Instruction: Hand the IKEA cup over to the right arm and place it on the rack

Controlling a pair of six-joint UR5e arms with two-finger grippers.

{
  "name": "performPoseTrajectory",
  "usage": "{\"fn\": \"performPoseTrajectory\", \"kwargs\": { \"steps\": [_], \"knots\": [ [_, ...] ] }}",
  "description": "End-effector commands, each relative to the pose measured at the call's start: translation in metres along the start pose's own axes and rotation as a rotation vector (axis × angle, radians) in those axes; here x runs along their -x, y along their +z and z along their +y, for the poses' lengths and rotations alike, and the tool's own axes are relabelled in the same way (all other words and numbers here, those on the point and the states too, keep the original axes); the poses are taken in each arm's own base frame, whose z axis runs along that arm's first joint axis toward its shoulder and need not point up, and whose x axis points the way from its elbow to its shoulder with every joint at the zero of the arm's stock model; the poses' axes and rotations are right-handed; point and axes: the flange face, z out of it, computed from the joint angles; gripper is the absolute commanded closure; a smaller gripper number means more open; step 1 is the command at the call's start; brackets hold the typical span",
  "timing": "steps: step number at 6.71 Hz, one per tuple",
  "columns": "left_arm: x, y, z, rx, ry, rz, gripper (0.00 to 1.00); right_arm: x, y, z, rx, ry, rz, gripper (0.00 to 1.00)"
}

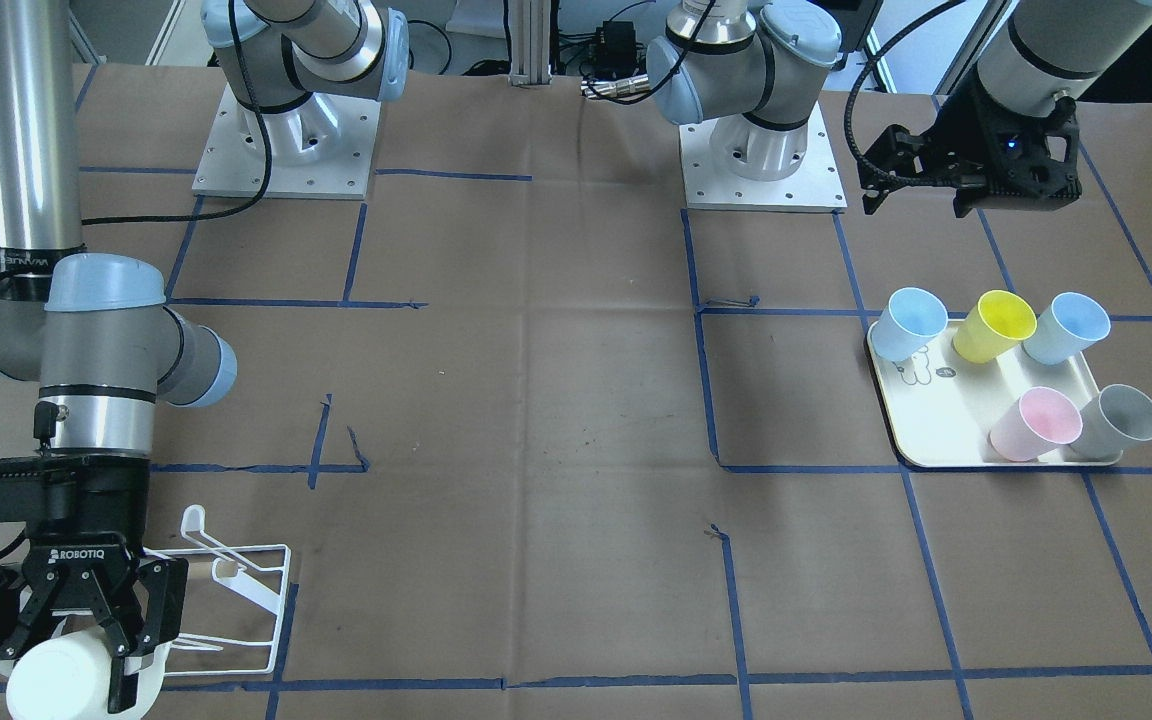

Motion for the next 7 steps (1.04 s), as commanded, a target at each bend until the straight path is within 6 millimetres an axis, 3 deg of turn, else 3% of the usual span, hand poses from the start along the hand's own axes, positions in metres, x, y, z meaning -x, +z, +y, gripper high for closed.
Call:
{"fn": "performPoseTrajectory", "kwargs": {
  "steps": [1, 2, 3, 5, 7],
  "knots": [
    [0.063, 0.037, 0.017, 0.000, 0.025, 0.002, 0.02, -0.001, 0.000, 0.020, 0.040, 0.005, 0.002, 0.90],
    [0.076, 0.065, 0.019, -0.004, 0.002, 0.007, 0.03, 0.000, -0.002, 0.029, 0.060, 0.008, 0.000, 0.90],
    [0.073, 0.098, 0.018, -0.027, 0.002, -0.007, 0.03, 0.000, -0.002, 0.030, 0.064, 0.009, 0.000, 0.87],
    [0.068, 0.159, 0.013, -0.071, -0.005, -0.031, 0.03, 0.001, -0.001, 0.033, 0.079, 0.041, 0.001, 0.00],
    [0.071, 0.203, 0.001, -0.054, -0.003, -0.018, 0.03, 0.001, -0.001, 0.031, 0.086, 0.043, 0.001, 0.00]
  ]
}}
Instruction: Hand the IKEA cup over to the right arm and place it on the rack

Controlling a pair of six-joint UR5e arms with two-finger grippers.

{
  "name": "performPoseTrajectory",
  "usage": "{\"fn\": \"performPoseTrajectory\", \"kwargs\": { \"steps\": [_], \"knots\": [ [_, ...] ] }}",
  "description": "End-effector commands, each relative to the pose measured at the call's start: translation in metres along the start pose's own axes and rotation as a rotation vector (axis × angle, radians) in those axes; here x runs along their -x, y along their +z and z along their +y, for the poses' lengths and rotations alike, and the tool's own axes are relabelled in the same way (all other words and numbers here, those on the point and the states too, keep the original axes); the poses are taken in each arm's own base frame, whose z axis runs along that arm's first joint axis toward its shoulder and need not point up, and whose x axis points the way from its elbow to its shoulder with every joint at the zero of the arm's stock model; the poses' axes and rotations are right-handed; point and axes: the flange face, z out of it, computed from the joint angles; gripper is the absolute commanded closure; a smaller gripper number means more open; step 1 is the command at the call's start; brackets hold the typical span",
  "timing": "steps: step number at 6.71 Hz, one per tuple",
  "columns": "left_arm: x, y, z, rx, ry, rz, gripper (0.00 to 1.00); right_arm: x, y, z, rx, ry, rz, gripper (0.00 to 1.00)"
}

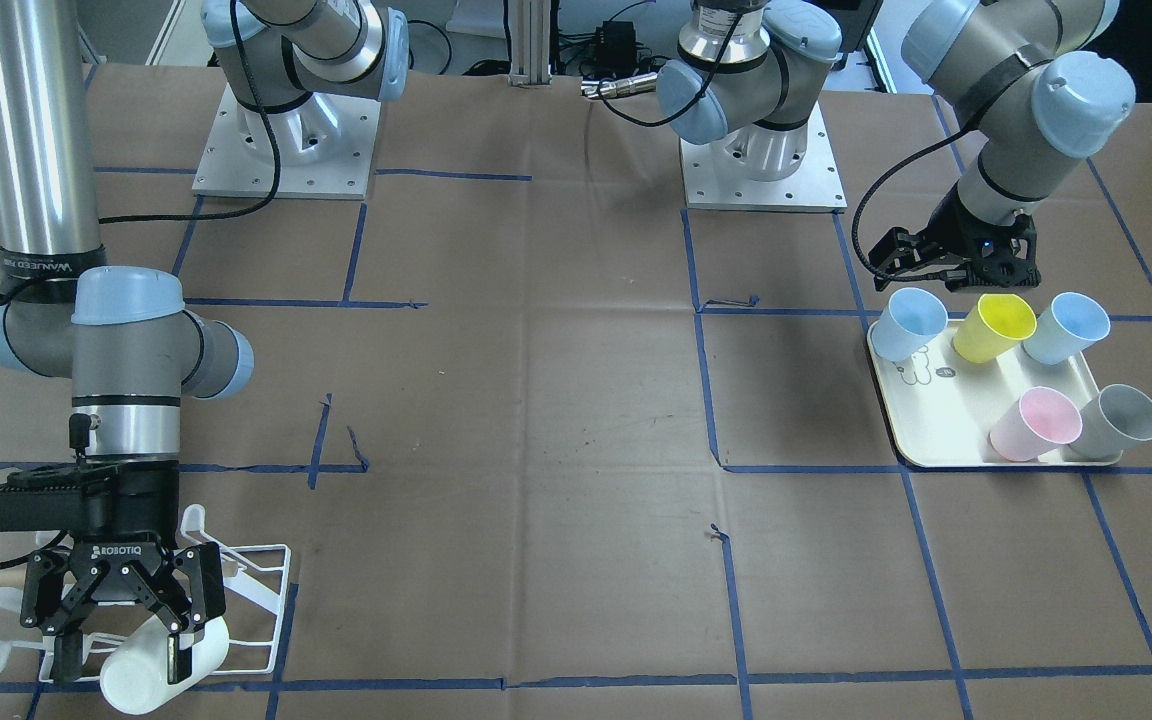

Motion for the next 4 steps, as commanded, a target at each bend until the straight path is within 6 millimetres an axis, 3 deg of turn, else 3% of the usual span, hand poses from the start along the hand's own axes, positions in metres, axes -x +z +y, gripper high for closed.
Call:
{"fn": "performPoseTrajectory", "kwargs": {
  "steps": [1, 2, 3, 4],
  "knots": [
    [0.002, 0.036, -0.008, 0.033, 0.005, 0.019, 0.03, 0.002, -0.003, -0.010, -0.013, 0.000, -0.005, 0.00],
    [0.003, 0.041, -0.009, 0.045, 0.008, 0.023, 0.03, 0.009, -0.009, -0.024, -0.041, -0.005, -0.016, 0.00],
    [0.003, 0.042, -0.009, 0.051, 0.012, 0.024, 0.09, 0.020, -0.022, -0.044, -0.081, -0.016, -0.028, 0.00],
    [0.004, 0.042, -0.009, 0.053, 0.013, 0.018, 0.36, 0.028, -0.042, -0.070, -0.128, -0.025, -0.042, 0.00]
  ]
}}
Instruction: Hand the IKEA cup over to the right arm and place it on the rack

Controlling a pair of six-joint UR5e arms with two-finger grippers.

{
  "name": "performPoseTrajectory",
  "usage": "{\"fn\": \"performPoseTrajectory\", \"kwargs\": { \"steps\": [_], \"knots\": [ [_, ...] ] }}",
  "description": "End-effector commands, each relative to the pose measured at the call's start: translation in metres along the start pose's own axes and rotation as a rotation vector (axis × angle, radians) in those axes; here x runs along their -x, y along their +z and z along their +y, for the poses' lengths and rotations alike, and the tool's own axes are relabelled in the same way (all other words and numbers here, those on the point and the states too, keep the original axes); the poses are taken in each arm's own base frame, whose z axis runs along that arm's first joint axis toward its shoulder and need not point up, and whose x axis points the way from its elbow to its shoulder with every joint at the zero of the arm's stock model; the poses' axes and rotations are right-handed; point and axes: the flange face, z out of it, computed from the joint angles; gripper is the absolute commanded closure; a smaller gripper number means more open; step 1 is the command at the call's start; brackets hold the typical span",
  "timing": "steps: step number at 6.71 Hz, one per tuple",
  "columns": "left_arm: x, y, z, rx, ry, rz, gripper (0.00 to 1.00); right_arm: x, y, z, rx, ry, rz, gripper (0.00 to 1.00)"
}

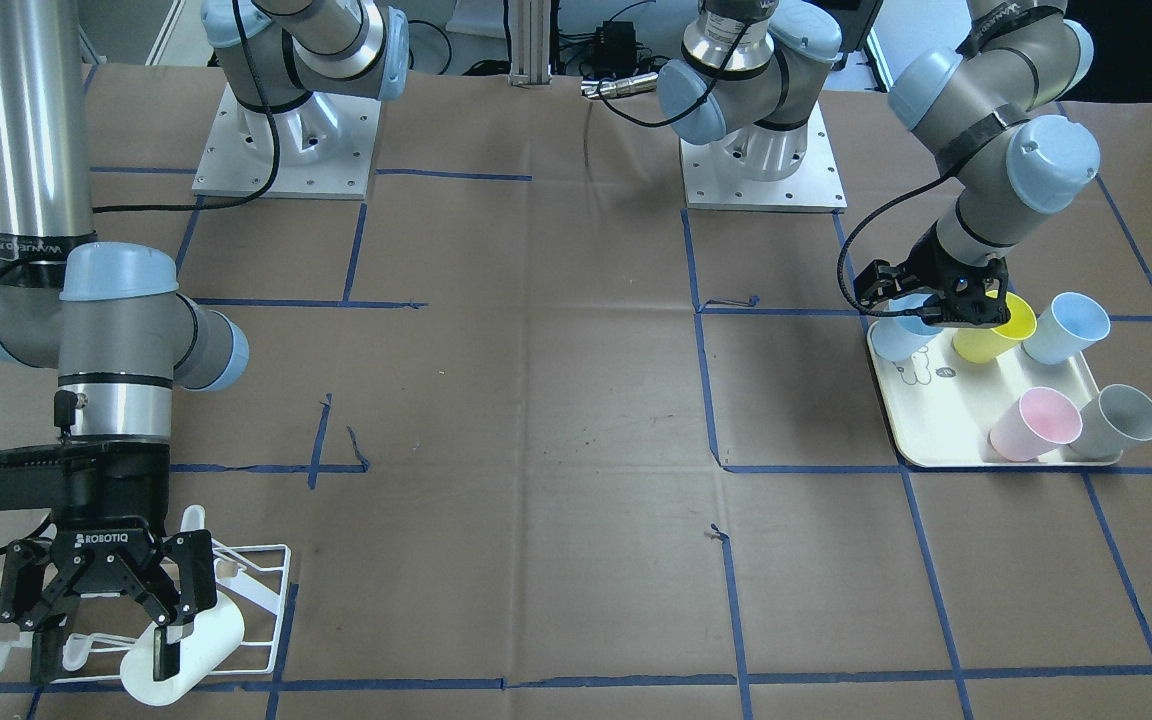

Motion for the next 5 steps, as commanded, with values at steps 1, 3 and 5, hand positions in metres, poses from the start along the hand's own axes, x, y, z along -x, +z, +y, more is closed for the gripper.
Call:
{"fn": "performPoseTrajectory", "kwargs": {
  "steps": [1, 3, 5],
  "knots": [
    [0.001, 0.001, 0.000, 0.009, 0.004, -0.003, 0.66, 0.026, -0.035, -0.049, -0.052, 0.035, -0.038, 0.00],
    [0.000, 0.001, 0.000, 0.008, 0.006, 0.000, 0.99, 0.082, -0.073, -0.070, -0.033, 0.205, -0.129, 0.00],
    [0.004, -0.019, -0.002, -0.027, 0.006, -0.026, 1.00, 0.099, -0.115, -0.053, 0.023, 0.455, -0.149, 0.00]
  ]
}}
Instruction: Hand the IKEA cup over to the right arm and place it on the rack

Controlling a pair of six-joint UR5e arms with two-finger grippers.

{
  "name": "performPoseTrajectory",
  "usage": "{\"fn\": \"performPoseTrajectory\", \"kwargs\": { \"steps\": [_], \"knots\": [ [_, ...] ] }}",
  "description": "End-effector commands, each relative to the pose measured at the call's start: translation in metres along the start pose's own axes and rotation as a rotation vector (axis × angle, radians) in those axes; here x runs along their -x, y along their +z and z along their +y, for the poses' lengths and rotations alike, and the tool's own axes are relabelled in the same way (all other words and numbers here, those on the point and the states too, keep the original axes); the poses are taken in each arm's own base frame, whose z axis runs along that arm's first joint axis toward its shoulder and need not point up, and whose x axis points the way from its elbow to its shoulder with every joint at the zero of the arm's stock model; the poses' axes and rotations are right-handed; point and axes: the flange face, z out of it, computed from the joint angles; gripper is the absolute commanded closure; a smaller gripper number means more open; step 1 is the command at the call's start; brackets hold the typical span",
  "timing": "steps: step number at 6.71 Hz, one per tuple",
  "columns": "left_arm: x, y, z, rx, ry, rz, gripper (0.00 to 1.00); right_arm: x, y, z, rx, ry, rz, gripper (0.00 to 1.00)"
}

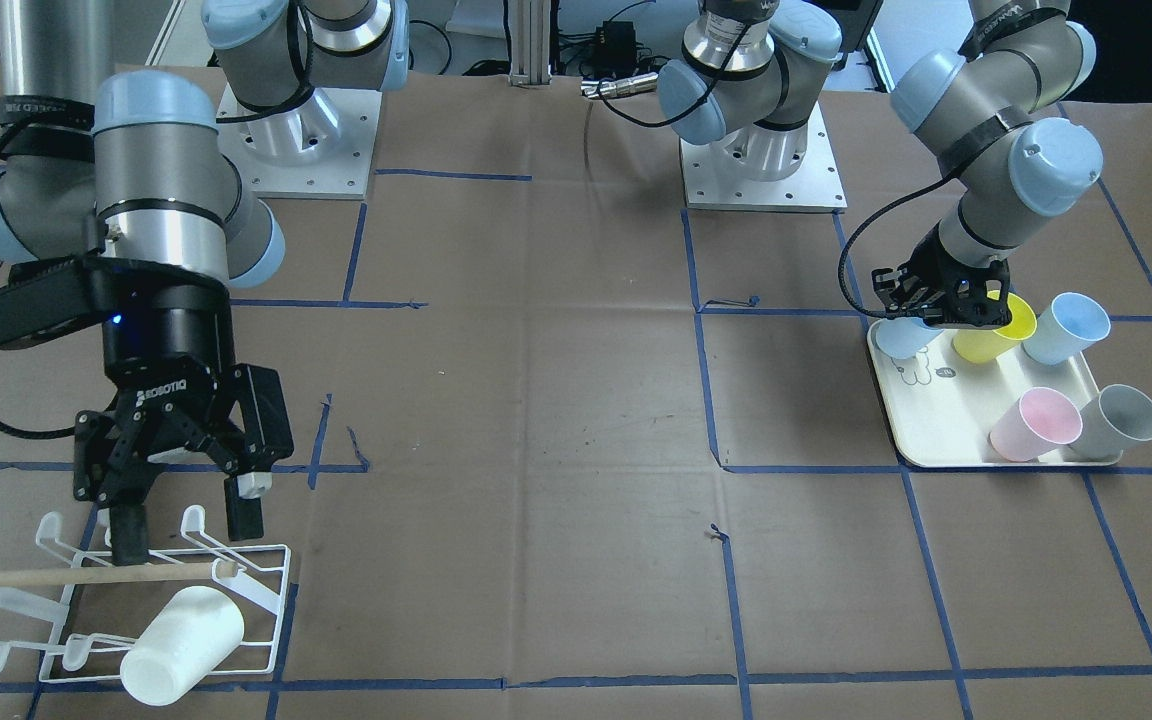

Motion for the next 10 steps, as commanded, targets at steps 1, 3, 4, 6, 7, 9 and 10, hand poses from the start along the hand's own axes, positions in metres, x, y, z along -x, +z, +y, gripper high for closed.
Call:
{"fn": "performPoseTrajectory", "kwargs": {
  "steps": [1, 3, 4, 6, 7, 9, 10],
  "knots": [
    [0.005, -0.027, -0.004, -0.038, -0.003, -0.029, 1.00, 0.017, -0.047, 0.017, 0.029, 0.264, -0.014, 0.00],
    [0.024, -0.122, -0.031, -0.034, 0.013, -0.013, 1.00, 0.048, -0.063, 0.040, 0.122, 0.549, -0.113, 0.00],
    [0.024, -0.174, -0.045, -0.052, 0.034, -0.022, 1.00, 0.057, -0.070, 0.056, 0.156, 0.701, -0.122, 0.00],
    [-0.004, -0.231, -0.092, -0.147, 0.121, -0.018, 1.00, 0.057, -0.096, 0.082, 0.146, 0.991, -0.180, 0.00],
    [-0.032, -0.251, -0.124, -0.237, 0.183, 0.052, 1.00, 0.056, -0.104, 0.087, 0.142, 1.114, -0.204, 0.00],
    [-0.110, -0.281, -0.156, -0.517, 0.325, 0.218, 1.00, 0.056, -0.109, 0.087, 0.134, 1.180, -0.224, 0.00],
    [-0.133, -0.283, -0.159, -0.600, 0.358, 0.327, 1.00, 0.057, -0.109, 0.087, 0.132, 1.181, -0.225, 0.00]
  ]
}}
